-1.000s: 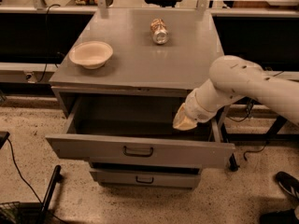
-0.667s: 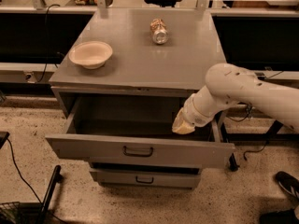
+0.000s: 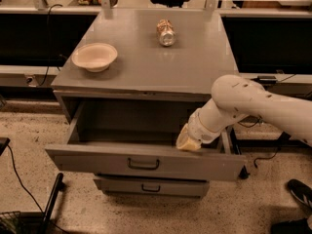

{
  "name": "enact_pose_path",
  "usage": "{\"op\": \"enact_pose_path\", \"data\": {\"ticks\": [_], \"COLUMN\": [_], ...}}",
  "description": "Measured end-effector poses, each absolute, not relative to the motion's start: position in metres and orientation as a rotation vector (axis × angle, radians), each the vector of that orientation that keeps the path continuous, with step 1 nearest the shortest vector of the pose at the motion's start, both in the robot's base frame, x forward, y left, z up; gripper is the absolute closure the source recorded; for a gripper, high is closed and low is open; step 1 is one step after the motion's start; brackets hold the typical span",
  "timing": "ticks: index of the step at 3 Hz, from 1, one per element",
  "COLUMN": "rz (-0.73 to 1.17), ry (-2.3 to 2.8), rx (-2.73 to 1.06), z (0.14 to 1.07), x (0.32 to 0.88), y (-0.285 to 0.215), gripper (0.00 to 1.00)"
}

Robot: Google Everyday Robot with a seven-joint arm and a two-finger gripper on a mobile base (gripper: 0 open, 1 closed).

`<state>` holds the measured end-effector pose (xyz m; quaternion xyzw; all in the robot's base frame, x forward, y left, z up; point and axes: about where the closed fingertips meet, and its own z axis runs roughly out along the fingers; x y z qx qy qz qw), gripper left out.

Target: Open top drawer

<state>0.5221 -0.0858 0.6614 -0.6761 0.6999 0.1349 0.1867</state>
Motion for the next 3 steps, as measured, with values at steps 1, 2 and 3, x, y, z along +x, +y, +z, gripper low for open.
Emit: {"op": "enact_pose_path", "data": {"ticks": [1, 2, 3], "rz": [0.380, 0.485, 0.579], "ry": [1.970, 1.933, 1.892], "rx": [-1.904, -1.946, -1.987], "z": [0.661, 0.663, 0.666], "x": [0.522, 0.494, 0.469], "y": [-0.086, -0.074, -0.063], "gripper": [1.00, 1.00, 1.00]}}
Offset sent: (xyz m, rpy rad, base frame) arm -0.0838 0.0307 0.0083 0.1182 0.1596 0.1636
